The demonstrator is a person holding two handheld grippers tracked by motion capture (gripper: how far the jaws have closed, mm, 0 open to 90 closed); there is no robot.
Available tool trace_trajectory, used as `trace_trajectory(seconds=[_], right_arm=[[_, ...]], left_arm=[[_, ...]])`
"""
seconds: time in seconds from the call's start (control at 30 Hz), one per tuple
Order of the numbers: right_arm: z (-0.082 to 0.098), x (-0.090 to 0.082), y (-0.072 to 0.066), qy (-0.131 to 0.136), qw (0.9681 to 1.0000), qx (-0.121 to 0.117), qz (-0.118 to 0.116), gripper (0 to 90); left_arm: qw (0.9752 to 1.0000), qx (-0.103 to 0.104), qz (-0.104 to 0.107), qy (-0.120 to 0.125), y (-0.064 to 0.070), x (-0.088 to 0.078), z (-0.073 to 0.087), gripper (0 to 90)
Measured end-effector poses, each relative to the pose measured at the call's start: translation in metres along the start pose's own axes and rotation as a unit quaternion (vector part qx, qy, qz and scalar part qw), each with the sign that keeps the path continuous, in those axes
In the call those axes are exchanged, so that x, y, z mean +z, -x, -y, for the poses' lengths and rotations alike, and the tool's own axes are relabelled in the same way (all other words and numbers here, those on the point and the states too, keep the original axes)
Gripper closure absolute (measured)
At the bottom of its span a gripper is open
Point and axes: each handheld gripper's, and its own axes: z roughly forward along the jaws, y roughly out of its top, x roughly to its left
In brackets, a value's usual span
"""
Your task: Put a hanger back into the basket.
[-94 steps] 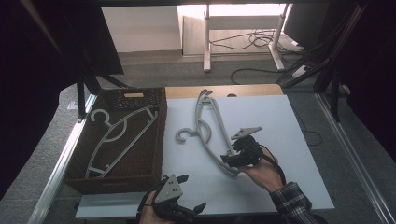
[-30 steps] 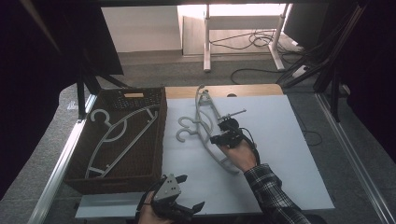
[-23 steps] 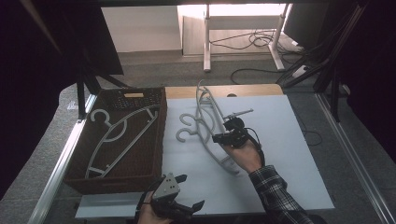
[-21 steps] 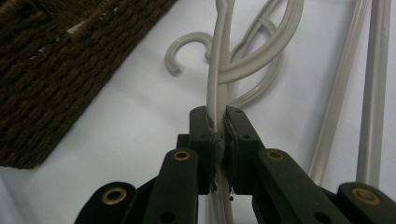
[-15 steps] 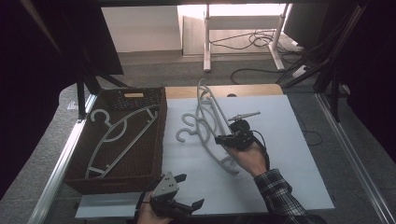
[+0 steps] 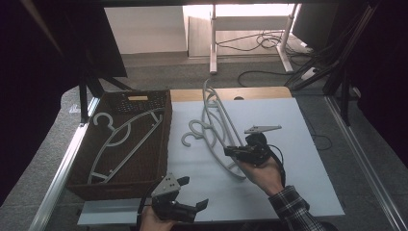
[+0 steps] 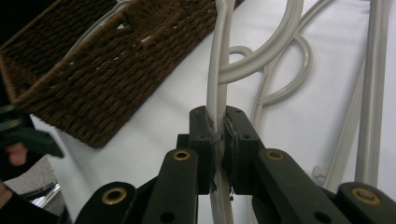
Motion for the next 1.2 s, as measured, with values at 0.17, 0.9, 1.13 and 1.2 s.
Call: trace_trajectory(seconds=[0.17, 0.9, 1.13, 1.2], right_arm=[[0.009, -0.012, -0.010, 0.028, 0.9996, -0.001, -0.004, 82.4], [0.030, -0.026, -0.048, 0.098, 0.9945, -0.038, -0.001, 82.4], [0.033, -0.017, -0.058, 0.100, 0.9935, -0.052, 0.012, 82.4], [0.034, -0.016, -0.059, 0.103, 0.9932, -0.053, 0.013, 82.4]], left_arm=[[0.9997, -0.024, -0.001, 0.005, -0.003, 0.001, -0.008, 3.1], [0.9903, -0.108, -0.011, 0.088, -0.027, 0.009, -0.070, 29.2], [0.9863, -0.134, 0.000, 0.096, -0.030, 0.021, -0.076, 36.5], [0.9857, -0.138, 0.001, 0.097, -0.030, 0.025, -0.078, 38.6]])
